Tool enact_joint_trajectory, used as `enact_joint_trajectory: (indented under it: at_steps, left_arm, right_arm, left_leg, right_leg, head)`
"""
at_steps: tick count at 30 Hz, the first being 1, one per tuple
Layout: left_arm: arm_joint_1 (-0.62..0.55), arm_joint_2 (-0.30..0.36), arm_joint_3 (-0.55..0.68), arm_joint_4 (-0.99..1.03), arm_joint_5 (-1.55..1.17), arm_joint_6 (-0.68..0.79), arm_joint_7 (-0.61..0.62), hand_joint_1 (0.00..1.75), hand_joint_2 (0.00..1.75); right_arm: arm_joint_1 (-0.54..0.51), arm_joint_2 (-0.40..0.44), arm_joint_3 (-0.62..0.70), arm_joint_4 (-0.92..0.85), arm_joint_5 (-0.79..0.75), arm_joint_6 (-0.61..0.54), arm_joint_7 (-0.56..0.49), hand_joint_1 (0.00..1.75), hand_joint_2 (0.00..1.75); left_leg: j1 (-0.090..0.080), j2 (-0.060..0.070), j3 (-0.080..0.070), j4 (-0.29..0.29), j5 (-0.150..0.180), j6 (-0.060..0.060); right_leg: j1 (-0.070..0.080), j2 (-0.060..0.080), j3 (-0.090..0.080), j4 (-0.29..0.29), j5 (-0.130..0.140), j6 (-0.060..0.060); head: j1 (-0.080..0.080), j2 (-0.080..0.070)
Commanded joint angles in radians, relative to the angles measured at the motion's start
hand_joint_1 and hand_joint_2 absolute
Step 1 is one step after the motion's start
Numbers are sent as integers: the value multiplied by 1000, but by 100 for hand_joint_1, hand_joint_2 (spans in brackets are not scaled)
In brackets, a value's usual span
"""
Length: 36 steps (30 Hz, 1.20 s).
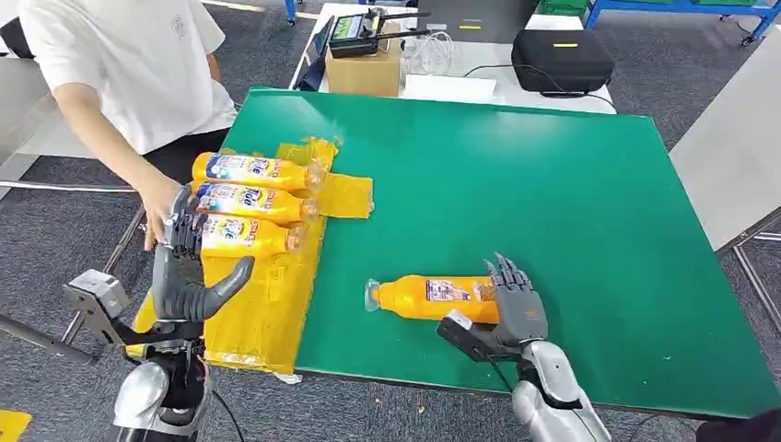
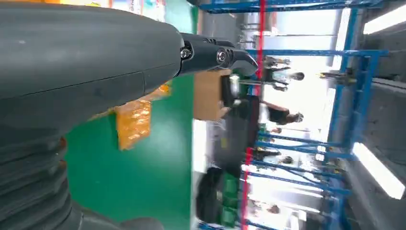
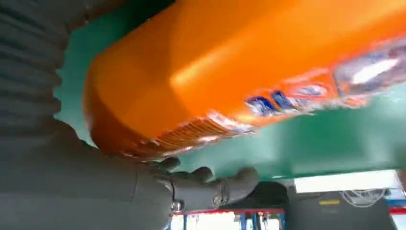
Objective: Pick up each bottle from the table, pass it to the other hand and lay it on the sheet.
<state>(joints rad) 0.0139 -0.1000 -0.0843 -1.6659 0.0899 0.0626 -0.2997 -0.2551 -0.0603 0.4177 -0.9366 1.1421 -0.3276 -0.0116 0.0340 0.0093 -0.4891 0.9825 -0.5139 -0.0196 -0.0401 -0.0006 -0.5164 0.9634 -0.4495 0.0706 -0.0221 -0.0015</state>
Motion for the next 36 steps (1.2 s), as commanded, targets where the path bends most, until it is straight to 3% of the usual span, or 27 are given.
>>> enact_joint_trajectory:
  at_steps: [1, 3, 7, 8, 9, 10, 14, 25, 28, 29, 31, 32, 36]
  left_arm:
    - [-72, 55, -65, 168, -120, 53, 106, 0, 175]
    - [-104, 60, -73, 213, -112, 38, 132, 0, 175]
    - [-142, 67, -102, 237, -86, 7, 118, 0, 175]
    - [-153, 69, -117, 241, -79, 4, 119, 0, 175]
    - [-163, 71, -128, 247, -79, 3, 118, 0, 175]
    - [-172, 80, -146, 254, -84, 0, 117, 0, 175]
    - [-192, 93, -190, 285, -95, -16, 113, 0, 175]
    - [-158, 99, -187, 239, -87, -12, 93, 0, 175]
    - [-122, 89, -187, 191, -74, -4, 59, 0, 175]
    - [-89, 79, -179, 161, -57, 2, 48, 0, 175]
    - [-58, 76, -183, 134, -49, 5, 46, 0, 175]
    - [-29, 67, -182, 119, -33, 13, 40, 0, 175]
    - [33, 30, -188, 104, 61, 23, 19, 0, 175]
  right_arm:
    - [-124, -36, 58, 215, -37, 200, 81, 0, 175]
    - [-191, -60, 103, 288, -53, 317, 91, 0, 175]
    - [-287, -75, 173, 371, -91, 404, 34, 2, 175]
    - [-315, -71, 193, 387, -117, 426, 3, 136, 175]
    - [-328, -66, 202, 394, -134, 438, -11, 168, 175]
    - [-338, -60, 211, 400, -154, 445, -22, 175, 175]
    - [-345, -38, 241, 419, -220, 440, -70, 175, 175]
    - [-318, -27, 271, 376, -314, 324, -172, 175, 175]
    - [-236, -24, 148, 262, -496, 300, -307, 175, 175]
    - [-180, -19, 96, 160, -543, 235, -345, 175, 175]
    - [-131, -16, 69, 55, -560, 215, -328, 175, 175]
    - [-69, 20, -16, -46, -652, 189, -371, 175, 175]
    - [38, 78, -102, -242, -766, 156, -414, 175, 175]
  left_leg:
    - [0, -1, 5, -4, 1, 4]
    - [1, 1, 5, -4, 2, 4]
    - [0, 4, 9, -1, 1, 2]
    - [0, 4, 11, -1, 1, 2]
    - [-1, 3, 11, -1, 2, 2]
    - [0, 4, 12, 0, 1, 2]
    - [0, 3, 11, -3, 5, 3]
    - [1, 5, 15, -2, 1, 3]
    - [1, 3, 12, -4, 2, 4]
    - [1, 3, 11, -5, 3, 4]
    - [1, 2, 11, -4, 2, 4]
    - [1, 4, 10, -2, 1, 2]
    - [1, 3, 6, -3, -1, 4]
  right_leg:
    - [1, -1, 5, -5, 1, -5]
    - [2, 1, 5, -5, 2, -5]
    - [0, 3, 6, -2, 2, -3]
    - [1, 3, 8, -2, 2, -3]
    - [0, 2, 8, -2, 2, -4]
    - [0, 3, 9, -2, 2, -3]
    - [2, 2, 8, -5, 8, -8]
    - [1, 5, 12, -3, 4, -5]
    - [2, 4, 10, -5, 5, -7]
    - [2, 4, 10, -6, 5, -7]
    - [2, 4, 9, -4, 4, -7]
    - [1, 6, 8, -2, 3, -5]
    - [2, 5, 4, -2, 2, -7]
  head:
    - [0, 0]
    - [0, 0]
    - [0, 0]
    - [1, 0]
    - [0, 0]
    - [0, 0]
    - [0, 0]
    - [0, 0]
    - [0, 0]
    - [1, 0]
    - [0, 0]
    - [0, 0]
    - [0, 0]
